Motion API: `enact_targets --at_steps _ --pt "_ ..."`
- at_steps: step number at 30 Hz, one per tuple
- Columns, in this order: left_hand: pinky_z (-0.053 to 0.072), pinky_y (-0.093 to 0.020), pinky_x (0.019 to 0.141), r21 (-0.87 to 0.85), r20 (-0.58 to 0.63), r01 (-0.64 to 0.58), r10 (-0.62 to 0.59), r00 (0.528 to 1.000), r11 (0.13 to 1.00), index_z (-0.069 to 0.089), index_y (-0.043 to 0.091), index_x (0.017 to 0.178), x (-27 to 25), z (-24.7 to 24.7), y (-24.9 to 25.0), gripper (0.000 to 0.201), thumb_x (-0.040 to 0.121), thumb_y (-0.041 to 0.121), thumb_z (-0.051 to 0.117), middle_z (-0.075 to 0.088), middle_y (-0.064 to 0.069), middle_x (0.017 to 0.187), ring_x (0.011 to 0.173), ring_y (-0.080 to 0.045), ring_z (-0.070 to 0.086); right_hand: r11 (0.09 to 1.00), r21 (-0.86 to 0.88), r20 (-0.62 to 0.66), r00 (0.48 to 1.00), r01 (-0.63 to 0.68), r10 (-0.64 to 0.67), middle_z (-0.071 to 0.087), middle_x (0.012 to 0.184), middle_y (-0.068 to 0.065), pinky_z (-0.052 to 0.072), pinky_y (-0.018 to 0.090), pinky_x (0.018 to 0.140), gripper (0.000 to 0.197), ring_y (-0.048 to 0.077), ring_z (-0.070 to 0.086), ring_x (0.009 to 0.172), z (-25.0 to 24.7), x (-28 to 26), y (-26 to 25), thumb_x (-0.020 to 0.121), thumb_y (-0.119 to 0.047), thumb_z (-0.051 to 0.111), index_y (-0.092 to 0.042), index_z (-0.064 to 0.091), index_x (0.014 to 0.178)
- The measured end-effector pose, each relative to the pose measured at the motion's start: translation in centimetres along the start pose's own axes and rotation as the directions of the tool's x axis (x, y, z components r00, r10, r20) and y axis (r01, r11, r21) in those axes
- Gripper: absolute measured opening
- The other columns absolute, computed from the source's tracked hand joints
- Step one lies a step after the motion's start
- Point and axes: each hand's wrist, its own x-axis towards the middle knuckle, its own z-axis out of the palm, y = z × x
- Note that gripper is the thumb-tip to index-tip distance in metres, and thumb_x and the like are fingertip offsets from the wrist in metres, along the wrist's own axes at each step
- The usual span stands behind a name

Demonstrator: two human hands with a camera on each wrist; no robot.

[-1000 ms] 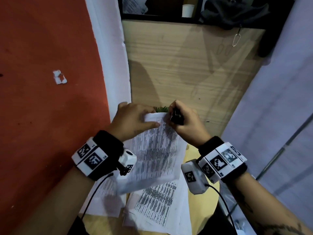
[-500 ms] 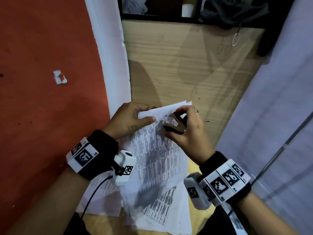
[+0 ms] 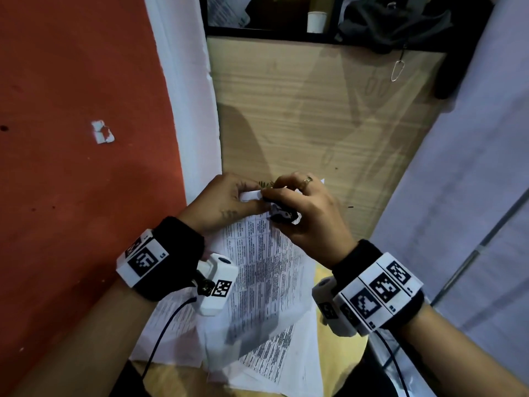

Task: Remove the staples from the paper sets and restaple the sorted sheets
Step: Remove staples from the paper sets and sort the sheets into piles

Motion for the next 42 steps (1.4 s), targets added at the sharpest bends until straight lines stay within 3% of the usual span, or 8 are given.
enact_targets --at_steps 4,10,16,20,25,31,36,42 --pt "0.049 -0.038 0.069 -0.011 0.002 -0.003 0.003 1.0 1.0 0.073 0.016 0.079 -0.1 -0.1 0.1 0.038 0.065 0.051 0.068 0.07 -0.012 0.075 0.072 -0.007 0.058 1.0 0.002 0.017 1.0 0.023 -0.023 0.063 0.097 0.006 0.051 0.037 0.055 0.039 0.018 0.049 0.087 0.2 0.2 0.0 0.063 -0.005 0.073 -0.013 0.07 0.101" --pt "0.037 -0.024 0.06 -0.028 0.013 0.035 -0.034 0.999 0.999 0.069 0.027 0.062 -0.4 -0.2 0.7 0.013 0.072 0.035 0.071 0.055 0.01 0.059 0.063 0.002 0.05 0.995 -0.059 0.027 0.996 0.083 -0.081 0.064 0.09 0.007 0.049 0.037 0.044 0.028 0.02 0.046 0.083 0.1 0.5 -0.4 0.069 -0.006 0.069 -0.013 0.071 0.096" --pt "0.037 -0.02 0.058 -0.073 0.086 0.067 -0.06 0.995 0.995 0.069 0.023 0.061 -0.7 -0.6 1.2 0.01 0.069 0.022 0.074 0.056 0.009 0.059 0.062 -0.001 0.049 0.985 -0.056 0.105 0.982 0.166 -0.159 0.062 0.086 0.01 0.048 0.039 0.043 0.019 0.032 0.055 0.076 0.1 0.6 -0.5 0.077 -0.007 0.066 -0.01 0.07 0.095" --pt "0.037 -0.013 0.053 -0.117 0.154 0.071 -0.053 0.987 0.991 0.066 0.024 0.056 -0.6 -1.0 1.2 0.029 0.071 0.002 0.077 0.055 0.011 0.055 0.057 0.003 0.049 0.977 -0.081 0.146 0.972 0.198 -0.185 0.062 0.086 0.011 0.048 0.038 0.043 0.023 0.033 0.056 0.077 0.2 0.7 -0.2 0.074 -0.004 0.068 -0.011 0.07 0.097" --pt "0.039 -0.011 0.055 -0.139 0.176 0.099 -0.074 0.982 0.985 0.066 0.023 0.055 -0.6 -0.9 1.1 0.035 0.073 -0.005 0.074 0.058 0.012 0.056 0.058 0.004 0.051 0.968 -0.083 0.167 0.961 0.237 -0.221 0.064 0.084 0.011 0.049 0.037 0.044 0.02 0.033 0.058 0.076 0.5 0.8 0.1 0.075 -0.005 0.066 -0.01 0.071 0.094" --pt "0.041 -0.019 0.061 -0.163 0.17 0.133 -0.105 0.98 0.978 0.07 0.014 0.07 -0.7 -0.8 0.9 0.012 0.069 0.005 0.077 0.063 0.001 0.068 0.067 -0.008 0.055 0.972 -0.051 0.181 0.959 0.232 -0.219 0.064 0.082 0.009 0.049 0.039 0.046 0.016 0.031 0.057 0.074 0.7 0.7 0.7 0.075 -0.008 0.067 -0.009 0.071 0.091" --pt "0.046 -0.016 0.065 -0.233 0.175 0.156 -0.117 0.978 0.96 0.068 0.014 0.083 -0.9 -0.6 1.1 0.012 0.08 0.002 0.068 0.068 0.007 0.073 0.07 -0.003 0.061 0.997 0.073 0.03 0.999 0.021 -0.023 0.065 0.078 0.007 0.051 0.037 0.058 0.02 0.029 0.06 0.07 0.8 0.5 1.1 0.068 -0.013 0.075 -0.009 0.073 0.087" --pt "0.045 -0.015 0.066 -0.238 0.05 0.097 -0.088 0.995 0.966 0.069 0.002 0.084 -1.2 -0.2 0.9 0.01 0.082 0.011 0.068 0.066 0.003 0.073 0.07 -0.004 0.059 0.939 0.282 -0.077 0.97 -0.199 0.229 0.069 0.078 0.004 0.048 0.03 0.067 0.028 0.016 0.062 0.072 1.0 -0.2 0.4 0.06 -0.016 0.084 -0.011 0.073 0.085"
